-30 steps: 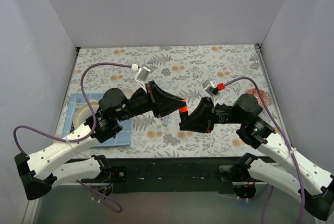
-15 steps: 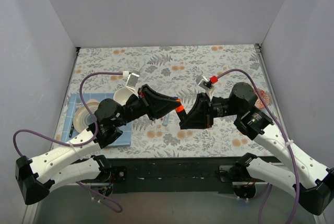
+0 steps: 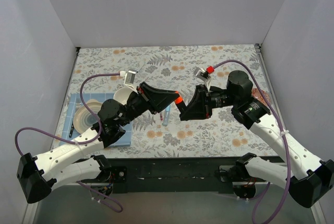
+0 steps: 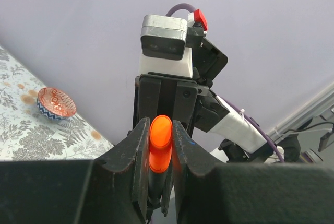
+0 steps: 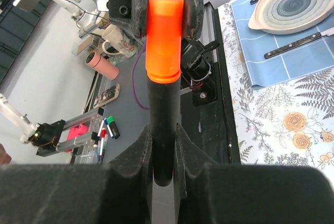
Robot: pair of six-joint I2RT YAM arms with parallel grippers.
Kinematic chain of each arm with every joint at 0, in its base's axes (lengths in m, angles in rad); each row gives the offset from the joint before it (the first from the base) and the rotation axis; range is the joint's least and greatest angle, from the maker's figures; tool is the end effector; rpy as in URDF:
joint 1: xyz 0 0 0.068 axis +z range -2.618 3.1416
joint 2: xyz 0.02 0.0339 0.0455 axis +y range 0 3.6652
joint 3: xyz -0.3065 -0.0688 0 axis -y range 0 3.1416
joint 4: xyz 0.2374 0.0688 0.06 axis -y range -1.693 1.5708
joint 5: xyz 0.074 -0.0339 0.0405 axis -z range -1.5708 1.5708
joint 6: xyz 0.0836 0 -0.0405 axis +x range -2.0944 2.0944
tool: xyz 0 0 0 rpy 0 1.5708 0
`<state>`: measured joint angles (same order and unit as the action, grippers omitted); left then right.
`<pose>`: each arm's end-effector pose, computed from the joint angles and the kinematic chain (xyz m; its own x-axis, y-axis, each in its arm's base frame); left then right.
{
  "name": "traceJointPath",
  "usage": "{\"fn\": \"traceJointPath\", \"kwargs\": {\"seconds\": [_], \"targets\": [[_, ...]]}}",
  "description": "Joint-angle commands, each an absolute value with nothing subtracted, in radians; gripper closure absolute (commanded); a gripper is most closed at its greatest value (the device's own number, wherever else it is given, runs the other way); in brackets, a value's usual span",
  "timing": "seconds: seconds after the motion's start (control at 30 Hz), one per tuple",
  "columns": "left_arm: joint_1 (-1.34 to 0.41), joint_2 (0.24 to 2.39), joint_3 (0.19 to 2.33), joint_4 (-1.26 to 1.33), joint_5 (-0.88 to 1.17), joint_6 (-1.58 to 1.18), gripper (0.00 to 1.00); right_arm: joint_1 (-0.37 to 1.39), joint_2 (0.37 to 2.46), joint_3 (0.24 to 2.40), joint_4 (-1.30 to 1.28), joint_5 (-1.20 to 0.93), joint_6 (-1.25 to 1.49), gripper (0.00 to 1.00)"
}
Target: Insert the pens into the pen caps
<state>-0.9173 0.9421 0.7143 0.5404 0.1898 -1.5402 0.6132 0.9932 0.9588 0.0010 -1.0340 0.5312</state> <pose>0.1292 -0.1947 0.4142 -0.8827 -0.4618 -0.0871 0.2141 -0.2302 -0.9493 0.1293 0.1788 0.4182 -0.5284 -0.0551 -0.8472 -0.8455 -0.0558 0.5310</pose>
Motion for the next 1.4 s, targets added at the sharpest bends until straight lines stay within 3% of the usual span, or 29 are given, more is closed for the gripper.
{"fn": "traceJointPath", "kwargs": {"seconds": [0.0, 0.37, 0.6, 0.93, 1.1, 1.17, 1.2, 1.27, 1.37], "targets": [[-1.005, 1.026, 0.604, 0.187, 0.561, -1.542, 1.0, 0.551, 1.041, 1.135, 0.33, -0.773, 0.499, 0.99], [-1.037, 1.069, 0.589, 0.156, 0.589, -1.577, 1.0, 0.548, 1.063, 1.166, 0.212, -0.736, 0.321, 0.99], [-1.12, 1.097, 0.595, 0.086, 0.572, -1.571, 1.0, 0.522, 1.08, 1.173, 0.21, -0.735, 0.325, 0.99], [-1.189, 1.074, 0.534, 0.203, 0.584, -1.624, 1.0, 0.436, 1.092, 1.149, 0.308, -0.79, 0.396, 0.99], [-1.163, 1.031, 0.626, 0.051, 0.402, -1.586, 1.0, 0.417, 1.069, 1.03, 0.373, -0.836, 0.489, 0.99], [-1.105, 1.031, 0.725, -0.056, 0.335, -1.543, 1.0, 0.417, 1.019, 0.965, 0.354, -0.862, 0.506, 0.84], [-1.077, 1.038, 0.757, -0.08, 0.328, -1.528, 1.0, 0.417, 0.99, 0.866, 0.33, -0.864, 0.52, 0.67], [-1.002, 1.051, 0.848, -0.11, 0.322, -1.485, 1.0, 0.417, 0.881, 0.752, 0.318, -0.868, 0.541, 0.59], [-0.95, 1.092, 0.948, -0.127, 0.313, -1.444, 1.0, 0.417, 0.695, 0.556, 0.238, -0.821, 0.586, 0.37]]}}
